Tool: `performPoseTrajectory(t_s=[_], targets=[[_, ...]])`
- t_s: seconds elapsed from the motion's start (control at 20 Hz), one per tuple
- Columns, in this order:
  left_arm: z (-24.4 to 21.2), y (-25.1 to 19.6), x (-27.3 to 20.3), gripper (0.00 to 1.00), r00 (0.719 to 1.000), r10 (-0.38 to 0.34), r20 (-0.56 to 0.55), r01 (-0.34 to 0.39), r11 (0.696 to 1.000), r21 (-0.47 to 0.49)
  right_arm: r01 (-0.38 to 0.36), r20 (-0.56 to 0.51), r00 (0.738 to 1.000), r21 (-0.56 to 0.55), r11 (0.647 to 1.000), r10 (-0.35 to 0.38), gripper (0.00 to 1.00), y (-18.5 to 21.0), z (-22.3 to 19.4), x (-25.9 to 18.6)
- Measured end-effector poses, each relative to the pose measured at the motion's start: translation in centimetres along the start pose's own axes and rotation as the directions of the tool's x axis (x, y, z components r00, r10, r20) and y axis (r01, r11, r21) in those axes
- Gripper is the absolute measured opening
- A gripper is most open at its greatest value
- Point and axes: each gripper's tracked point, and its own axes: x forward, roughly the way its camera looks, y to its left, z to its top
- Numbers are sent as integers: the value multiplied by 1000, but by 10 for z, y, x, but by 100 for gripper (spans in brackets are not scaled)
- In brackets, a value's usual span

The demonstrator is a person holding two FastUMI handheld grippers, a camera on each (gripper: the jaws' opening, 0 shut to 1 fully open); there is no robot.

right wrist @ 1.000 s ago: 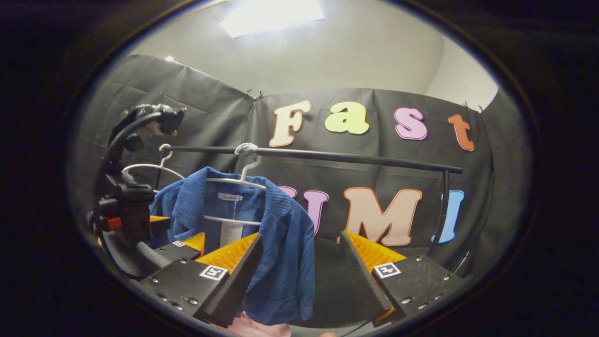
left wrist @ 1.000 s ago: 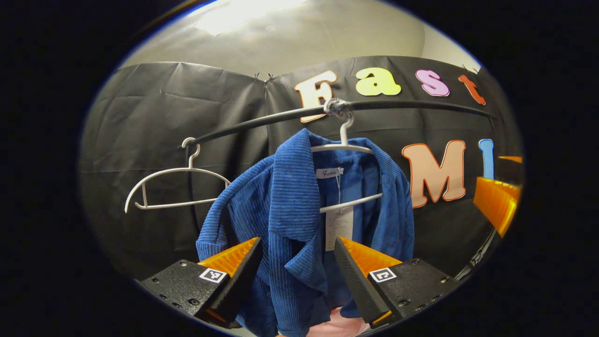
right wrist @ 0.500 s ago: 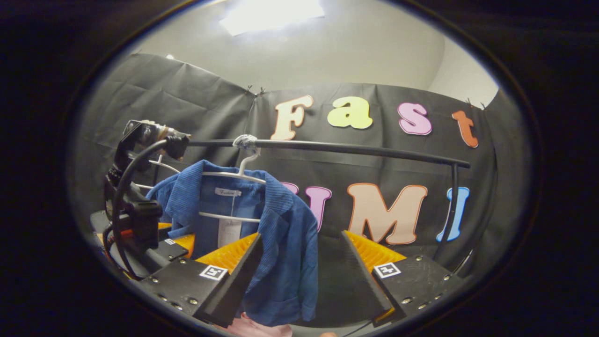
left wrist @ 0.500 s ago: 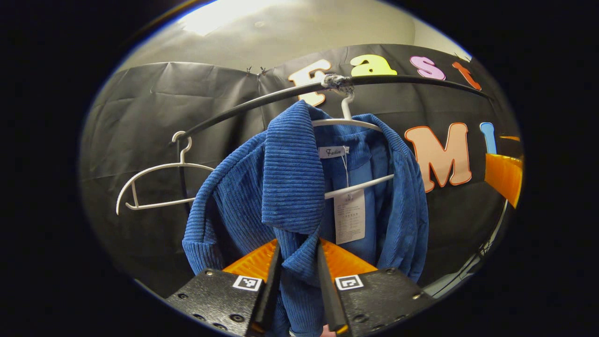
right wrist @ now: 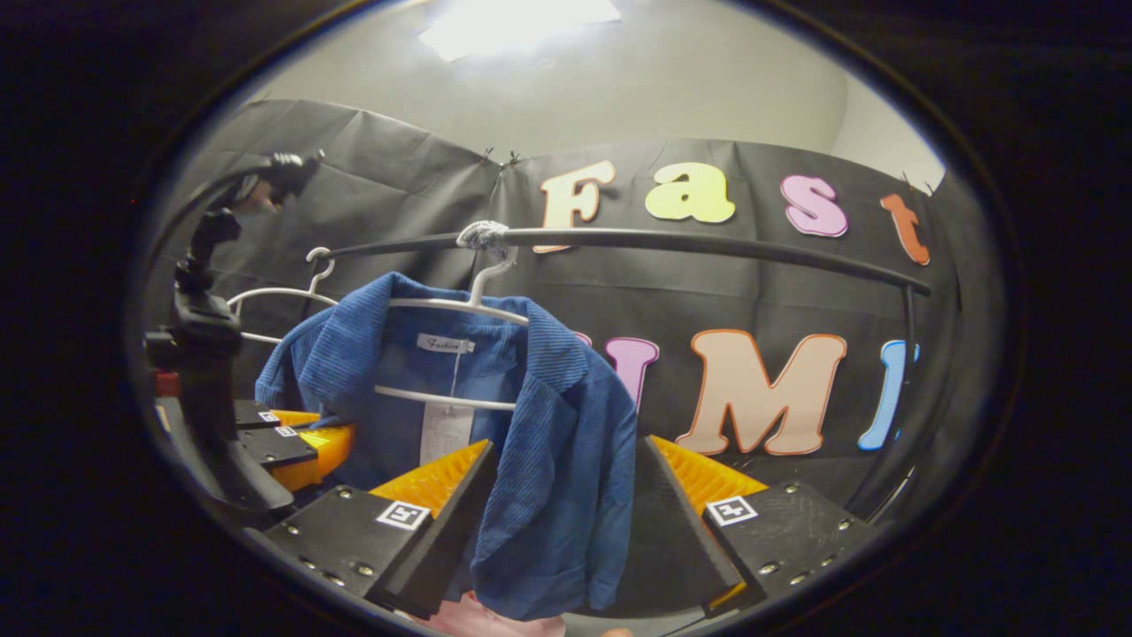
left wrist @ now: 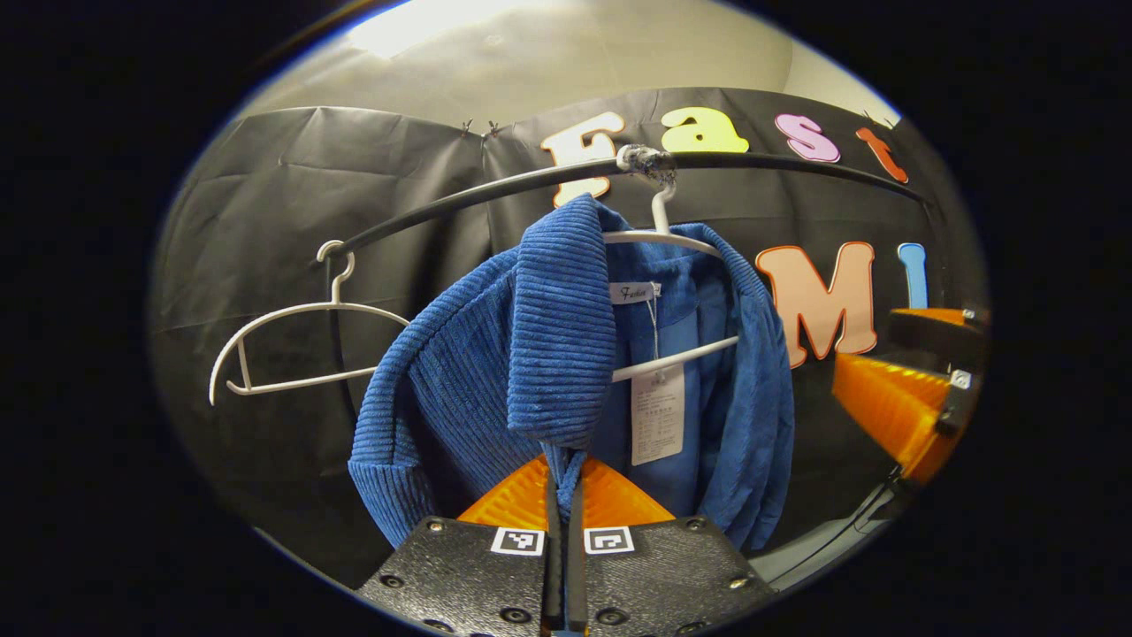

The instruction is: Grasp the clothes on the hanger with both hands and then place them into the laundry hamper below.

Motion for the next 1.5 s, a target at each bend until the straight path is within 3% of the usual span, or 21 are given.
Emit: performPoseTrajectory(t_s=[0.5, 0.95, 1.05, 1.2, 1.25, 1.3, 1.5], targets=[[27, 4, -28, 1, 999, -39, -2, 39, 999, -23, -68, -42, 997, 49, 996, 70, 97, 30, -32, 58], [55, 24, -42, 5, 999, 6, 38, -5, 1000, -30, -74, -97, 992, 42, 996, 78, 97, 43, -71, 98], [59, 30, -44, 0, 999, 29, 44, -28, 999, -22, -60, -113, 992, 23, 998, 62, 99, 41, -78, 99], [65, 42, -48, 3, 996, 65, 57, -64, 998, -16, -48, -124, 991, -1, 999, 47, 55, 36, -83, 104], [66, 47, -50, 5, 995, 77, 60, -77, 997, -17, -44, -125, 991, -9, 999, 42, 51, 35, -84, 102], [67, 51, -51, 2, 994, 91, 61, -90, 996, -18, -35, -126, 991, -20, 999, 32, 40, 33, -85, 100], [75, 68, -54, 2, 987, 139, 82, -140, 990, -4, 12, -129, 991, -59, 998, -19, 10, 13, -84, 103]])
